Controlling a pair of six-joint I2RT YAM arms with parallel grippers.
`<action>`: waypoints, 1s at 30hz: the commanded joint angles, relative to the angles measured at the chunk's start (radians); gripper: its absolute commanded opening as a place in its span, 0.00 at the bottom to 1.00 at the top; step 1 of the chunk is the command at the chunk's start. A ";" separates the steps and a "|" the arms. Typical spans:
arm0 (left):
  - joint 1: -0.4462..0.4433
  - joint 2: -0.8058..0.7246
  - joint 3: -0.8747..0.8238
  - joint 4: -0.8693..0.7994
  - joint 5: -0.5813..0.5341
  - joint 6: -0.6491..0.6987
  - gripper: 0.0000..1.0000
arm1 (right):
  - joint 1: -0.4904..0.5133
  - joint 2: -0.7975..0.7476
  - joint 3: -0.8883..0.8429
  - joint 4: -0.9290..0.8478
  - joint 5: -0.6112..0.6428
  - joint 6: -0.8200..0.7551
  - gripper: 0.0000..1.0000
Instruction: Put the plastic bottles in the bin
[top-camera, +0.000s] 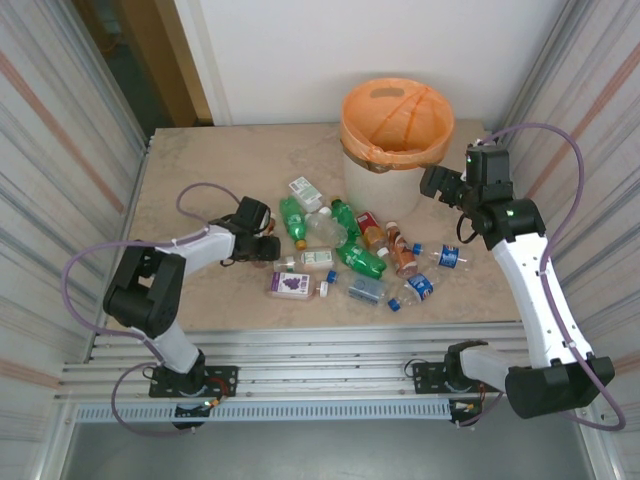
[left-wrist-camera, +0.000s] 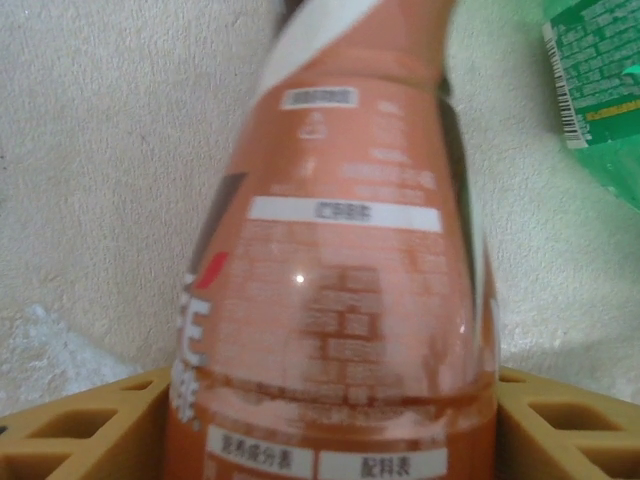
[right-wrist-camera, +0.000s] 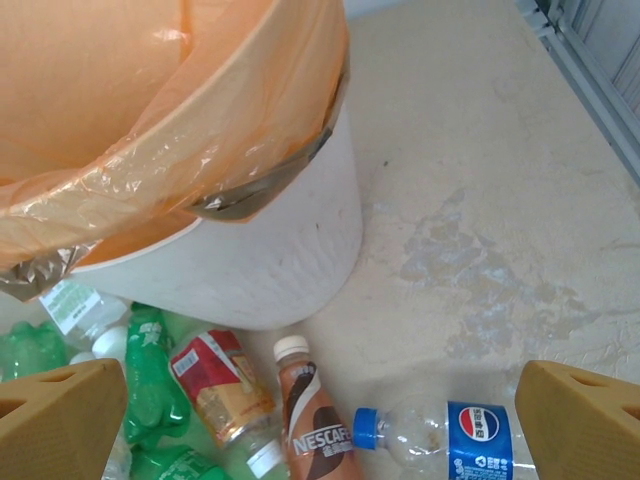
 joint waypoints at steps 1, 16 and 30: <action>-0.002 0.013 0.022 -0.025 -0.026 -0.007 0.64 | 0.001 -0.018 -0.017 0.013 -0.015 0.018 0.98; -0.027 -0.230 0.025 -0.096 -0.051 0.004 0.50 | 0.134 0.023 0.026 0.021 -0.018 0.018 0.98; -0.062 -0.680 -0.134 0.147 0.136 0.059 0.42 | 0.411 0.221 0.091 0.328 -0.374 0.120 0.99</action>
